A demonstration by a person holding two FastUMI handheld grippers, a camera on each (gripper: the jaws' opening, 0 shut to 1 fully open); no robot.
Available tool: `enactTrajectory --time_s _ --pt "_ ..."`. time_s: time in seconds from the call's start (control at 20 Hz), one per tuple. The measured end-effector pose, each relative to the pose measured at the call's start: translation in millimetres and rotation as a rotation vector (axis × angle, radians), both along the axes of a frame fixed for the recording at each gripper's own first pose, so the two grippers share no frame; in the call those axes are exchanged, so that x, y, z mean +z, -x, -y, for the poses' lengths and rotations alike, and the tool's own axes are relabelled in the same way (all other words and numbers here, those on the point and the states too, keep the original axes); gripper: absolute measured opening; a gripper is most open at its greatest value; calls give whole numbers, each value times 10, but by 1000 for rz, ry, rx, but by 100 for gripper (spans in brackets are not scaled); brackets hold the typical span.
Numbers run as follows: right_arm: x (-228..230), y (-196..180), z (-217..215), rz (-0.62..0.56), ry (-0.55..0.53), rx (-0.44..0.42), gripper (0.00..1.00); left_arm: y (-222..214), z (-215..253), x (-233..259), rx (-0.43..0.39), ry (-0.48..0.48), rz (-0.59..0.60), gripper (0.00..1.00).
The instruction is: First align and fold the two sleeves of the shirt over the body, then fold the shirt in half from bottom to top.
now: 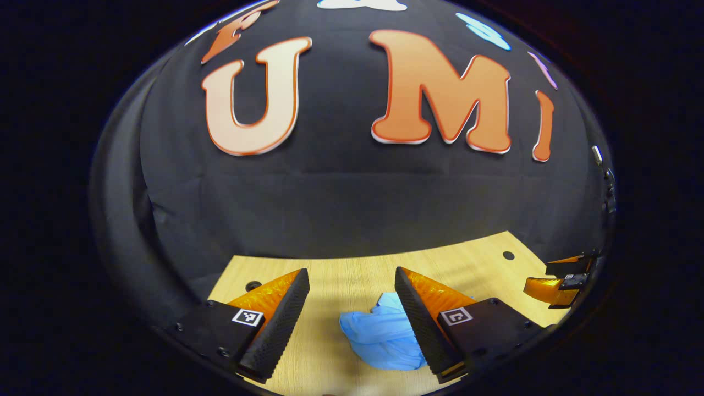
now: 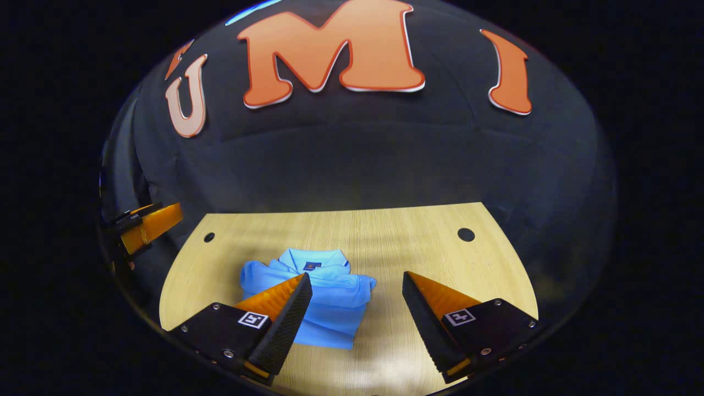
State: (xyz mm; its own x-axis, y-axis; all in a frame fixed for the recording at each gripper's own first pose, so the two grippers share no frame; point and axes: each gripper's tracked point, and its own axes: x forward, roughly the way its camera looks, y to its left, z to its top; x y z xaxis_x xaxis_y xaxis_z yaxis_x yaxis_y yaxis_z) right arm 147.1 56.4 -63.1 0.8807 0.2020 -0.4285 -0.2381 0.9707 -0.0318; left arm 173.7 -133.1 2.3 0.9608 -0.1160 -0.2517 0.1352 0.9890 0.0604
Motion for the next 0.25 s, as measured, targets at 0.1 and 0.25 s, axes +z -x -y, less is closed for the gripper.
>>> enactTrajectory --time_s 0.1,0.25 --pt "171 193 126 60 -8 1 100 243 11 168 11 -38 56 100" --pt "340 447 354 145 -2 -4 100 608 159 313 17 -10 87 100"
